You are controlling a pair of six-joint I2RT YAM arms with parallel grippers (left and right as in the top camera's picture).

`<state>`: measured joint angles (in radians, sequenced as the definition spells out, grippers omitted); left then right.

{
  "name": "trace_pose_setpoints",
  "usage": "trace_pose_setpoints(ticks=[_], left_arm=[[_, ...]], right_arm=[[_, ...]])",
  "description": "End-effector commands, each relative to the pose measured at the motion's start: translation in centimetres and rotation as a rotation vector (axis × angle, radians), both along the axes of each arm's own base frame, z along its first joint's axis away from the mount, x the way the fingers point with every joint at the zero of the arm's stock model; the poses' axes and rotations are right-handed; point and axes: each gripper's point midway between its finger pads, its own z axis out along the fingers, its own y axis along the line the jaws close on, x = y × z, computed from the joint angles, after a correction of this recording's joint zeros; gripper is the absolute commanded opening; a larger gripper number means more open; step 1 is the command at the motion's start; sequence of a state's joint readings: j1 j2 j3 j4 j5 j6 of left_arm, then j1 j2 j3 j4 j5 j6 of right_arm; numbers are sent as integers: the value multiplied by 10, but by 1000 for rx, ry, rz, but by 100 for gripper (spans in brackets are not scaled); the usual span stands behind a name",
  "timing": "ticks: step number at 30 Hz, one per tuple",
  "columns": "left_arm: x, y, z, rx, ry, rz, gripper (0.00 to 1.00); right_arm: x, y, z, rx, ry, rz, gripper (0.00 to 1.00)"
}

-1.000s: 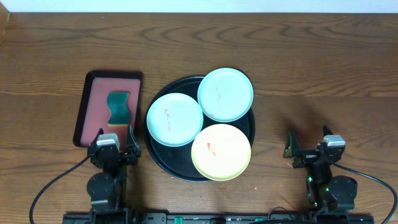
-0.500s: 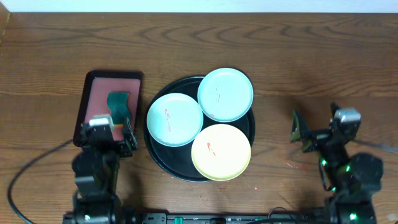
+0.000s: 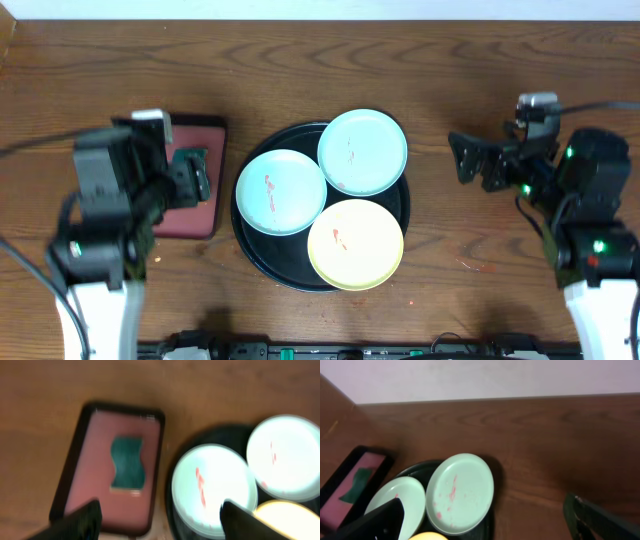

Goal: Clean dirty plates on tray and stack at the side

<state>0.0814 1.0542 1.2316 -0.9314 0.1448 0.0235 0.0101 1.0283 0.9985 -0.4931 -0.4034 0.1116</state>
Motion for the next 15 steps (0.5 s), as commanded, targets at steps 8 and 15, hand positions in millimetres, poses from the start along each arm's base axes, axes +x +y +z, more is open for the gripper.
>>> trace_pose_setpoints(ticks=[8, 15], left_arm=[[28, -29, 12, -169, 230, -108, 76], [40, -28, -14, -180, 314, -101, 76]], right_arm=[[16, 12, -13, 13, 318, 101, 99], [38, 23, -28, 112, 386, 117, 99]])
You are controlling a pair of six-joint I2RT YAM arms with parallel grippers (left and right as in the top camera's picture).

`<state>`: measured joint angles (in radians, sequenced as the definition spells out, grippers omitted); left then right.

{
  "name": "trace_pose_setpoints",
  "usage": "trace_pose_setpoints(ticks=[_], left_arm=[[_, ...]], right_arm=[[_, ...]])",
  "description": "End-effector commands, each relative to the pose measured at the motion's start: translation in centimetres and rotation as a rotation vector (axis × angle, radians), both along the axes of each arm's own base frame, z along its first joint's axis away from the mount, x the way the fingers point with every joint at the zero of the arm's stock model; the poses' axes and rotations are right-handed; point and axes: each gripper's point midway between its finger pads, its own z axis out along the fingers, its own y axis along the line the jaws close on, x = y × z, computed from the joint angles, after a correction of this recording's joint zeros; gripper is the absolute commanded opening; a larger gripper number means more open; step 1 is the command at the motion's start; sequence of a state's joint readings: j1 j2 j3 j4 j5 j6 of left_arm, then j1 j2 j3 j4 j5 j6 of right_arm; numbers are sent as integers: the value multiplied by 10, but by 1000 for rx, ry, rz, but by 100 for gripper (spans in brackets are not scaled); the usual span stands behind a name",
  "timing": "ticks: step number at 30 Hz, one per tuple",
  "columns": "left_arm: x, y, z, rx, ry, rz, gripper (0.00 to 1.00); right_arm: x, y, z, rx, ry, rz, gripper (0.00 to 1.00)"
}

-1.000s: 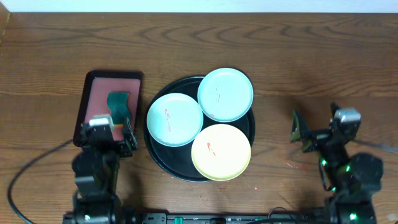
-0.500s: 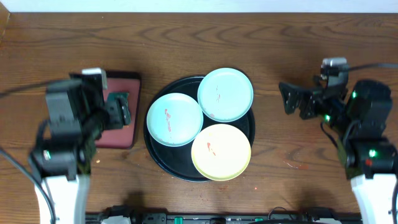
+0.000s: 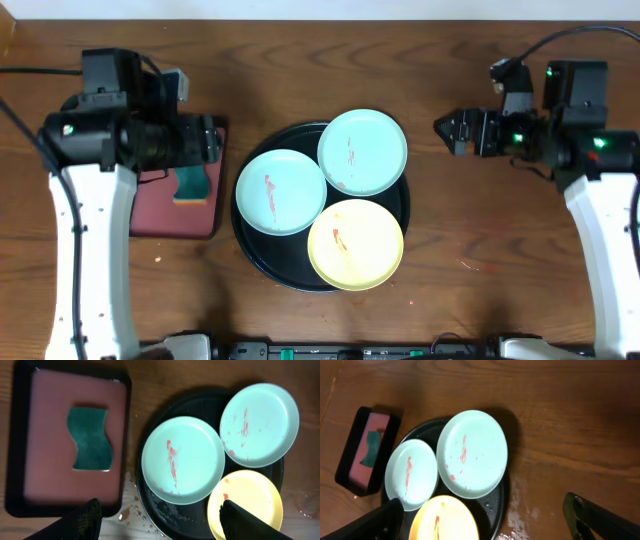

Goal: Clean dirty plates on tray and stack at the side

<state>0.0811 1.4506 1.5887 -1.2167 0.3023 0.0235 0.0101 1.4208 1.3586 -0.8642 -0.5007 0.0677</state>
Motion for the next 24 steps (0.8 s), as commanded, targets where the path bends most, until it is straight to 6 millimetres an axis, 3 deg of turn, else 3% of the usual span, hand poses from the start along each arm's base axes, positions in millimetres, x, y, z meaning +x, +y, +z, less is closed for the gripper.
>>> trace_pose_setpoints(ticks=[1, 4, 8, 14, 18, 22, 24], left_arm=[[6, -4, -1, -24, 10, -12, 76], [8, -4, -8, -26, 33, -12, 76], [9, -4, -12, -27, 45, -12, 76], [15, -2, -9, -24, 16, -9, 76], [17, -2, -8, -24, 8, -10, 76], [15, -1, -10, -17, 21, -6, 76], [13, 6, -12, 19, 31, 9, 76]], right_arm=[[6, 14, 10, 133, 26, 4, 99], [6, 33, 11, 188, 32, 74, 92], [5, 58, -9, 139, 91, 84, 91], [-1, 120, -41, 82, 188, 136, 84], [-7, 160, -70, 16, 268, 145, 71], [-21, 192, -107, -53, 353, 104, 42], [-26, 203, -122, -100, 365, 86, 39]])
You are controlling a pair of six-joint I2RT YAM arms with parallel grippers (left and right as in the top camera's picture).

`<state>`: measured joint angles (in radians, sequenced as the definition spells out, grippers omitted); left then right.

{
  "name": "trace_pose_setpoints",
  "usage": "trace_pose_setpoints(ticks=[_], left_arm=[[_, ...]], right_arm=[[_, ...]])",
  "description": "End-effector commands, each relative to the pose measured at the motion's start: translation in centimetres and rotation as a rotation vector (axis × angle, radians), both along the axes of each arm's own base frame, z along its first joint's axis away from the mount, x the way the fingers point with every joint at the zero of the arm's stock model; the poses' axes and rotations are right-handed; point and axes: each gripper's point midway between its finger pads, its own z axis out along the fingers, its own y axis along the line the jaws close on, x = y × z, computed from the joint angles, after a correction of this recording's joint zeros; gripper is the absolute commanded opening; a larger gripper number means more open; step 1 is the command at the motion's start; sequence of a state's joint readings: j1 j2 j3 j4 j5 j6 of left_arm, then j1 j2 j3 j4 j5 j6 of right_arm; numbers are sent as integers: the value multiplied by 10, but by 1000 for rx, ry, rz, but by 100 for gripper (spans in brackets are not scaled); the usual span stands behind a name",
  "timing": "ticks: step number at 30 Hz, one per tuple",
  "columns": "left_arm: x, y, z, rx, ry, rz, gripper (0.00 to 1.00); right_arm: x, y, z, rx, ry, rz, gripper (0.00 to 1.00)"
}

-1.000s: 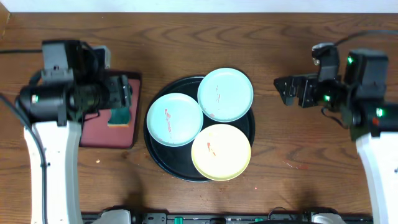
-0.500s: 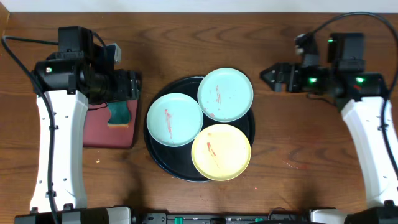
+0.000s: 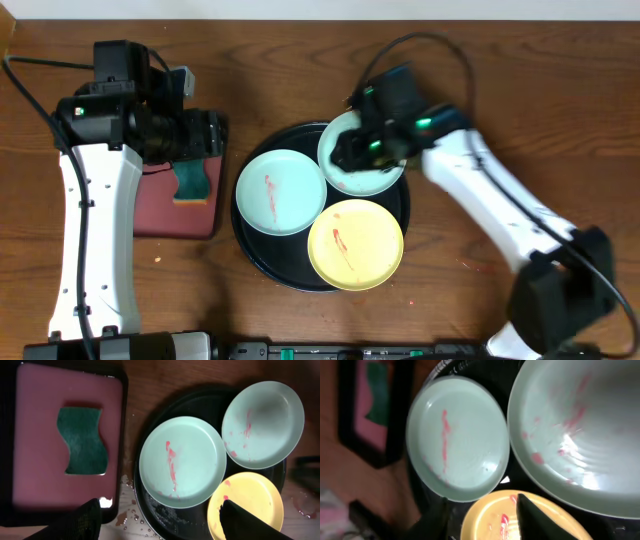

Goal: Clean dirty plates on tray and stack at the side

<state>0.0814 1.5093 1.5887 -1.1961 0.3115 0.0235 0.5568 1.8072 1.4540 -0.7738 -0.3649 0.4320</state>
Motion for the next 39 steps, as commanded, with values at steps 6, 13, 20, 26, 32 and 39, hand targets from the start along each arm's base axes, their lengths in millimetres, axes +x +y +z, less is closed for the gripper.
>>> trace_pose_setpoints(ticks=[6, 13, 20, 26, 32, 39], left_arm=[[-11, 52, -8, 228, 81, 258, 76], [-19, 72, -20, 280, 129, 363, 76], [-14, 82, -28, 279, 151, 389, 76], [-9, 82, -39, 281, 179, 384, 76], [-3, 83, -56, 285, 222, 374, 76], [3, 84, -90, 289, 326, 354, 75]], right_arm=[[-13, 26, -48, -187, 11, -93, 36], [-15, 32, -86, -248, 35, -81, 32], [-12, 34, -116, -272, 60, -77, 30], [-6, 39, -127, -264, 50, -81, 25], [-1, 37, -131, -268, 43, -94, 1], [-3, 36, -132, -273, 48, -92, 1]])
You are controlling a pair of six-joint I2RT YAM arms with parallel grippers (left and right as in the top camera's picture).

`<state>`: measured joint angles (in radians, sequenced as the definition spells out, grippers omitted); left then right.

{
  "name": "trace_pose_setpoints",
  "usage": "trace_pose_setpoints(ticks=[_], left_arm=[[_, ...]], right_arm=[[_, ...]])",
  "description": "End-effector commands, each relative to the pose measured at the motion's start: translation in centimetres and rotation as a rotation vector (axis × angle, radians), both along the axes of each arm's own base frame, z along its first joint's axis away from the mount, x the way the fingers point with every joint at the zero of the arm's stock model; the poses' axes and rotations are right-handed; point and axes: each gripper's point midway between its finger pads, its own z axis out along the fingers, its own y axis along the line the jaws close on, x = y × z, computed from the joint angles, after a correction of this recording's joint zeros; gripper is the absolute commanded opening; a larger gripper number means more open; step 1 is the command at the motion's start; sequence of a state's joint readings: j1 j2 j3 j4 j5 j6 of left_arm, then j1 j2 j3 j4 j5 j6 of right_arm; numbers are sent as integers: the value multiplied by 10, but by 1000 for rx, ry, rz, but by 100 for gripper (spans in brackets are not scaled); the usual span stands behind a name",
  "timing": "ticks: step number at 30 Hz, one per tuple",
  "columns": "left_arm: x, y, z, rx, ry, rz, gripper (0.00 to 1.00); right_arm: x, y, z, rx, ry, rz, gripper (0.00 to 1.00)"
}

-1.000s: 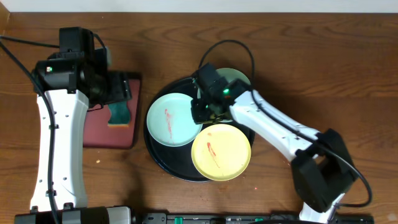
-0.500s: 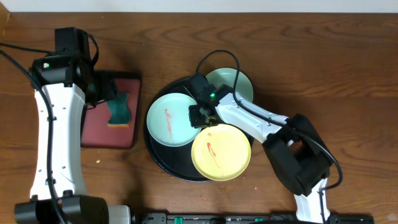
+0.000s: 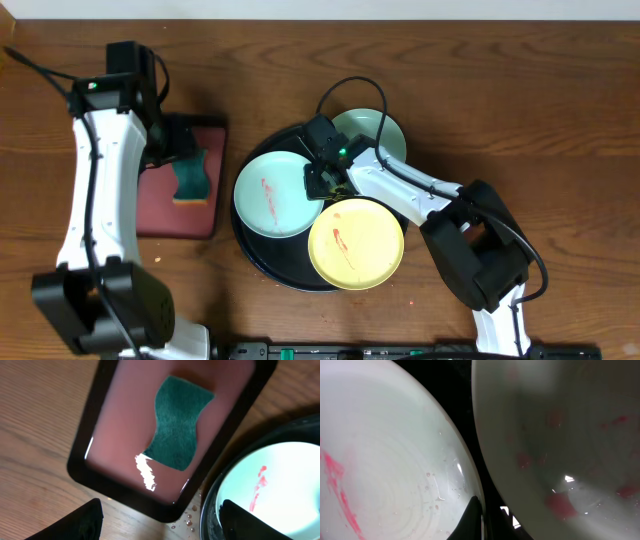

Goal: Clean dirty plates on tray and stack at the side
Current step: 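Grasp the green sponge with the left gripper and lift it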

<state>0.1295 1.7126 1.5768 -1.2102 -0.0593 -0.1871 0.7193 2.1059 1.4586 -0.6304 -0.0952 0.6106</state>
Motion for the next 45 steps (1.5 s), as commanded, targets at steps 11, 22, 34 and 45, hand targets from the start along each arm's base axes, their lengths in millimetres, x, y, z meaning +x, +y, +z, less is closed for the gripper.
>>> trace_pose_setpoints(ticks=[11, 22, 34, 45], left_arm=[[16, -5, -80, -68, 176, -123, 54], [20, -4, -140, -85, 267, -164, 48], [20, -4, -173, -78, 251, -163, 8], [35, -2, -106, -50, 98, -151, 7]], right_arm=[[-2, 4, -8, -10, 9, 25, 1], [-2, 4, -8, -7, 10, 41, 1], [-2, 5, -8, -7, 9, 40, 1], [-2, 5, -8, -6, 9, 40, 1]])
